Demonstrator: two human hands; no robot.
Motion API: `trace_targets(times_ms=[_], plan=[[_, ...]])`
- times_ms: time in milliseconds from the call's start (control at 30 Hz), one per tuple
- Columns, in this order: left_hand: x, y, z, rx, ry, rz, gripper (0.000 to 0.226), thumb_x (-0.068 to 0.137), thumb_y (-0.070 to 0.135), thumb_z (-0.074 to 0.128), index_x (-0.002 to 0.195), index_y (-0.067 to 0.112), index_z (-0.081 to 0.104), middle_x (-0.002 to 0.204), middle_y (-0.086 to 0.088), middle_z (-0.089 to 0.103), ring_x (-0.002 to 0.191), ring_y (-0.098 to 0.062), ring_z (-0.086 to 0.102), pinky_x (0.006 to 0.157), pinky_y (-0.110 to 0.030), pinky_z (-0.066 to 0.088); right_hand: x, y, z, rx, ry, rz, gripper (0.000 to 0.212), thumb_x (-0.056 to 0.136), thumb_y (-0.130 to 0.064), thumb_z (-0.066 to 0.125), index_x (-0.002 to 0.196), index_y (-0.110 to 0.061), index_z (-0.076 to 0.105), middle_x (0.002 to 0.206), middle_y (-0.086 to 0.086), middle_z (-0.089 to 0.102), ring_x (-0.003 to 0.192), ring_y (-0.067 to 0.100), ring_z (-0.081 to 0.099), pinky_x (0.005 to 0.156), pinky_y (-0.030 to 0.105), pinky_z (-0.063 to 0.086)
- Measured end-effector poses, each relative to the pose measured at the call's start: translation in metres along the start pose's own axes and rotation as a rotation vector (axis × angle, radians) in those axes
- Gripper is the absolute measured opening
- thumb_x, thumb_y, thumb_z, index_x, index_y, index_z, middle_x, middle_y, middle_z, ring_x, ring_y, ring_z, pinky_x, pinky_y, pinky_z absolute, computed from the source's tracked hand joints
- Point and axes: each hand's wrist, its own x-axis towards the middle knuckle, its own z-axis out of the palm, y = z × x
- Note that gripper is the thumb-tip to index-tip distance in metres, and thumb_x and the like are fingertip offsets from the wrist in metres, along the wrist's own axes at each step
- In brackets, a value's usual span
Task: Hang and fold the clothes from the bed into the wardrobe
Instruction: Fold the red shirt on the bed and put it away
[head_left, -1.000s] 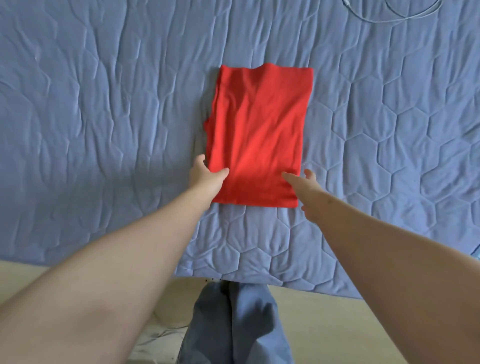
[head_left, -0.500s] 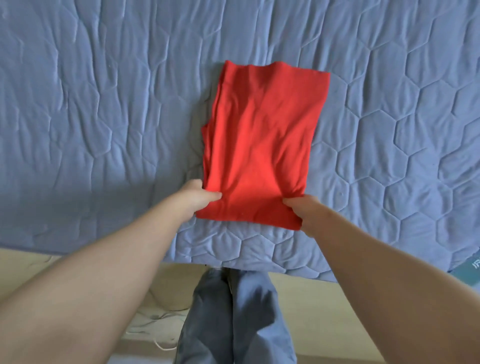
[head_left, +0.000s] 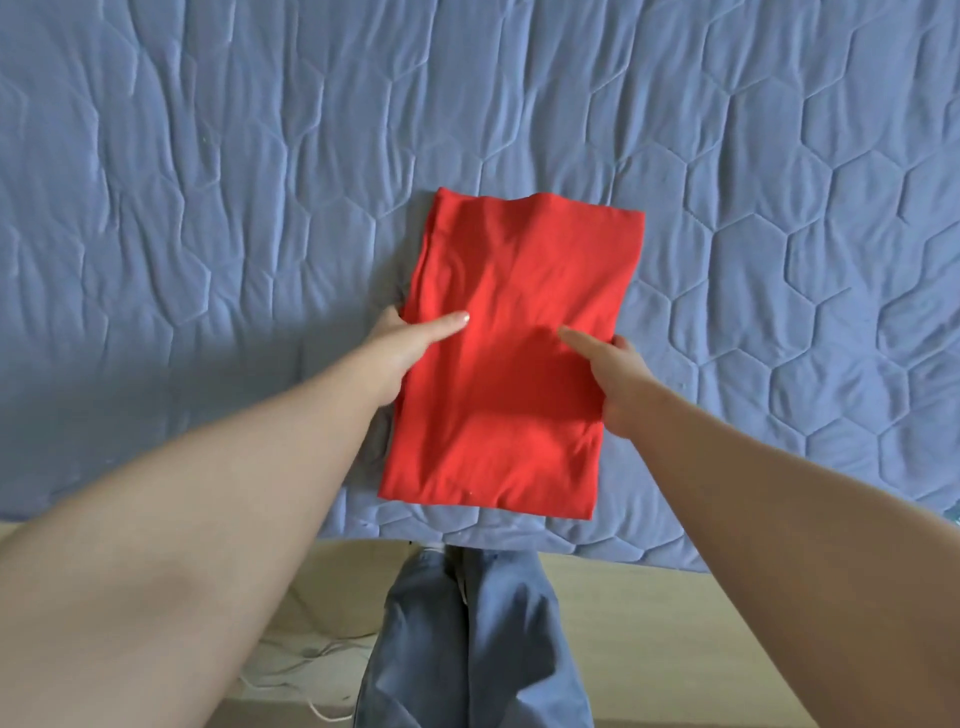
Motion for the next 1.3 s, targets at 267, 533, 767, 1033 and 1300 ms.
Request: trace_targets(times_ms=[267, 533, 767, 1033, 1300], plan=[[0.020, 0.026, 0.010, 0.061, -0.068, 0.001, 0.035, 0.076, 0.029, 0.075, 0.104, 0.013, 0.062, 0.084, -0.005, 0.068, 0.073, -0.020, 0.066, 0.063, -0.028, 0.053, 0.022, -0.021, 0.004, 0.064, -0.107, 0.112, 0.045, 0.073, -0.044, 0.074, 0.107, -0.016, 0.065, 0.091, 0.003, 0.072, 0.081, 0.017, 0.067, 0.073, 0.031, 0.055], [-0.009, 0.103, -0.017, -0.185, -0.187, 0.176, 0.010, 0.081, 0.026, 0.069, 0.085, 0.017, 0.067, 0.074, 0.003, 0.073, 0.068, -0.010, 0.070, 0.067, -0.025, 0.055, -0.018, -0.103, 0.002, 0.182, -0.203, -0.064, 0.010, 0.085, -0.022, 0.062, 0.077, -0.016, 0.064, 0.056, -0.001, 0.069, 0.051, 0.011, 0.066, 0.061, 0.025, 0.056], [-0.070, 0.144, -0.051, -0.214, -0.133, 0.431, 0.006, 0.083, 0.022, 0.066, 0.089, 0.021, 0.065, 0.073, 0.011, 0.072, 0.070, -0.002, 0.068, 0.066, -0.019, 0.052, -0.080, -0.159, 0.002, 0.212, -0.207, -0.304, 0.005, 0.081, -0.010, 0.063, 0.079, -0.014, 0.064, 0.070, 0.000, 0.069, 0.068, 0.014, 0.065, 0.073, 0.026, 0.054], [-0.089, 0.056, -0.058, 0.004, -0.097, 0.277, 0.011, 0.080, 0.028, 0.071, 0.089, 0.021, 0.068, 0.080, 0.012, 0.071, 0.081, -0.007, 0.063, 0.097, -0.030, 0.047, -0.083, -0.077, -0.009, -0.016, -0.118, -0.250, 0.009, 0.079, -0.004, 0.066, 0.076, -0.012, 0.063, 0.051, -0.008, 0.066, 0.047, 0.004, 0.061, 0.051, 0.017, 0.050], [-0.082, -0.052, -0.035, 0.218, -0.027, 0.183, 0.025, 0.088, 0.032, 0.061, 0.110, 0.019, 0.064, 0.095, 0.005, 0.064, 0.089, -0.008, 0.060, 0.072, -0.015, 0.043, -0.069, 0.037, -0.018, -0.123, -0.052, -0.062, 0.014, 0.083, -0.004, 0.065, 0.075, -0.013, 0.057, 0.066, -0.001, 0.061, 0.058, 0.010, 0.057, 0.042, 0.010, 0.045]])
